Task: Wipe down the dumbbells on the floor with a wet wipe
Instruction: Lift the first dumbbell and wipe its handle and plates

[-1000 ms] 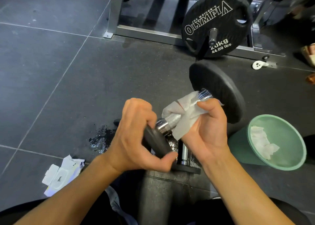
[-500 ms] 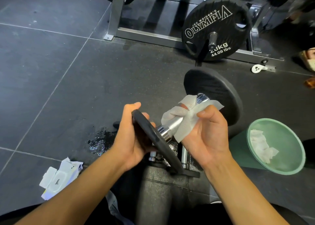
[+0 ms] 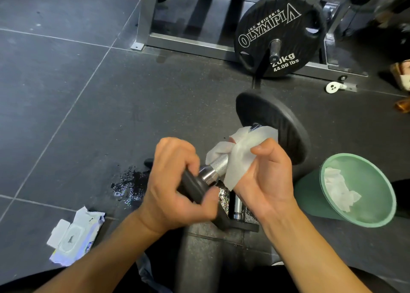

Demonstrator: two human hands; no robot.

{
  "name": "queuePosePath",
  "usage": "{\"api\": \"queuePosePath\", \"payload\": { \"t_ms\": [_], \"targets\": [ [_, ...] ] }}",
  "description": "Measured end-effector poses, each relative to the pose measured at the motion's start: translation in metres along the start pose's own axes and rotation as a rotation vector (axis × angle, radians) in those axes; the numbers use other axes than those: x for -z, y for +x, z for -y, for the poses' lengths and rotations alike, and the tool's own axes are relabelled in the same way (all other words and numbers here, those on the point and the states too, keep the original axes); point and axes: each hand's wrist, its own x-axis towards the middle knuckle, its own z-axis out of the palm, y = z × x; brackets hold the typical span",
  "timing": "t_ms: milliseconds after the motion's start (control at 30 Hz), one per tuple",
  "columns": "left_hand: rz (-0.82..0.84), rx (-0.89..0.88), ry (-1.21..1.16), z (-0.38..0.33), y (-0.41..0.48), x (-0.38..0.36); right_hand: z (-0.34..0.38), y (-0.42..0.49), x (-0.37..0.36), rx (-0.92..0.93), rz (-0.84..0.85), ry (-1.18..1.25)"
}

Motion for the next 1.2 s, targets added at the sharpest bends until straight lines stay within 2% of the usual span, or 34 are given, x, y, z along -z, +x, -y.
{"api": "queuePosePath", "payload": {
  "t_ms": [67,167,233,300,333,433,500,567,633,767,800,867,933,1033,1133,1200],
  "targets": [
    [-0.092,0.448,-0.297,0.0,0.006,-0.003,-0.001,-0.001,0.0,-0.023,-0.001,0.02],
    [-0.261,1.2,-0.945,0.008,0.023,-0.001,-0.005,-0.001,-0.001,-0.058,0.001,0.095],
    [-0.152,1.584,-1.076,0.018,0.024,0.001,-0.006,0.0,-0.001,-0.075,0.018,0.128],
    [-0.039,1.749,-1.123,0.015,0.019,-0.002,-0.006,0.001,-0.001,-0.085,0.032,0.106],
    [-0.058,1.77,-1.118,0.01,0.016,-0.004,-0.006,0.001,-0.001,-0.088,0.042,0.085],
    [-0.272,1.698,-1.101,0.006,0.009,-0.012,-0.007,0.002,0.0,-0.089,0.037,0.044],
    [-0.267,1.644,-1.172,0.008,0.015,-0.009,-0.007,0.001,-0.002,-0.094,0.057,0.09],
    [-0.332,1.446,-1.077,0.011,0.024,-0.006,-0.007,0.001,-0.003,-0.077,0.043,0.161],
    [-0.335,1.104,-0.827,0.003,0.028,-0.003,-0.008,0.003,-0.002,-0.066,-0.01,0.167],
    [-0.075,0.025,-0.029,-0.013,0.013,0.006,-0.012,0.008,-0.001,-0.054,-0.052,0.172],
    [0.004,-0.177,0.093,-0.013,0.008,0.006,-0.012,0.008,0.0,-0.055,-0.053,0.173],
    [0.065,-0.399,0.261,-0.013,0.002,0.003,-0.011,0.008,0.0,-0.043,-0.057,0.161],
    [0.06,-0.389,0.273,-0.009,0.001,0.001,-0.009,0.008,-0.001,-0.023,-0.083,0.146],
    [-0.006,-0.117,0.072,-0.003,0.001,0.001,-0.005,0.007,-0.002,-0.01,-0.096,0.15],
    [-0.123,0.385,-0.247,0.001,0.005,0.0,-0.005,0.005,-0.004,-0.037,-0.041,0.139],
    [-0.227,0.876,-0.65,0.007,0.016,0.002,-0.006,0.004,-0.006,-0.048,-0.006,0.13]
  ]
}}
